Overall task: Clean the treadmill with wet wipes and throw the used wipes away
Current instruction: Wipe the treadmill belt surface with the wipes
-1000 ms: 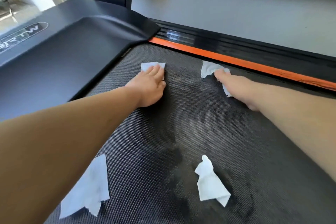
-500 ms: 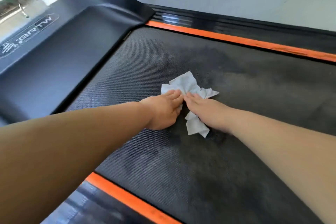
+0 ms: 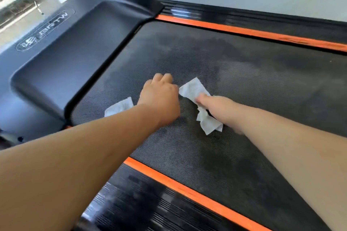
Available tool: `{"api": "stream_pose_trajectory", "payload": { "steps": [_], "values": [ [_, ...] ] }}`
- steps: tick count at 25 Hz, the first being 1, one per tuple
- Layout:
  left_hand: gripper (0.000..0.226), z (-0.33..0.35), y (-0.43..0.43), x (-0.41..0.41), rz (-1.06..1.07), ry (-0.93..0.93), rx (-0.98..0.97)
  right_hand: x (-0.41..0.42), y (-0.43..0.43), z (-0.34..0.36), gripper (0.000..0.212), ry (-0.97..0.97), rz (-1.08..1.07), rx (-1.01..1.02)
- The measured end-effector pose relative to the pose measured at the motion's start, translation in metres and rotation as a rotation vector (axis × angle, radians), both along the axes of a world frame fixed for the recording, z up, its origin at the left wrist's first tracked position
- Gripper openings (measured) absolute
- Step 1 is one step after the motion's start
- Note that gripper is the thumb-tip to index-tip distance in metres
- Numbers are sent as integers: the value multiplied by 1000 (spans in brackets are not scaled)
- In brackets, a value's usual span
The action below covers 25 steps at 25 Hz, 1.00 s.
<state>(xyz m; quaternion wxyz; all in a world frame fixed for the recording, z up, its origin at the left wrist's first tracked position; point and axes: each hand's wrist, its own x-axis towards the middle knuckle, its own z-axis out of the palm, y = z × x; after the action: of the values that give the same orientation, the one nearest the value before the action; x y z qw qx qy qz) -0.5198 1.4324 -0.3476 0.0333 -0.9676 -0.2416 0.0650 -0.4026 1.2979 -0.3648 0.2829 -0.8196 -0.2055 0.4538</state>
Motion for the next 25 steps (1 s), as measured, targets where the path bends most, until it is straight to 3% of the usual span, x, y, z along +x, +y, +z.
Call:
{"api": "stream_pose_trajectory", "payload": {
  "steps": [2, 5, 7, 10, 12, 15, 19, 22, 25],
  "values": [
    [26, 1, -12, 7, -67, -129, -145, 8, 8, 13, 51, 3, -120, 104],
    [35, -13, -33, 4, -228, -20, -448, 17, 13, 23, 61, -76, -178, 224],
    [40, -26, -38, 3, -315, 113, -421, 22, 8, 25, 54, -212, -107, 220],
    [25, -35, -31, 3, -291, 107, -456, 35, 3, 28, 27, -498, 84, 228],
    [12, -33, -26, 2, -275, 63, -460, 35, 2, 33, 13, -423, 212, 167],
    [5, -26, -17, 1, -235, -34, -455, 30, -2, 30, 21, -197, 443, -58],
    [10, -18, -22, 1, -255, -6, -469, 24, -13, 12, 46, -437, 662, -288],
    [13, -22, -24, 3, -222, 35, -469, 19, -15, 0, 28, -549, 625, -231],
    [18, -20, -15, 4, -145, 38, -504, 22, -14, 1, 13, -439, 551, -160]
  ]
}}
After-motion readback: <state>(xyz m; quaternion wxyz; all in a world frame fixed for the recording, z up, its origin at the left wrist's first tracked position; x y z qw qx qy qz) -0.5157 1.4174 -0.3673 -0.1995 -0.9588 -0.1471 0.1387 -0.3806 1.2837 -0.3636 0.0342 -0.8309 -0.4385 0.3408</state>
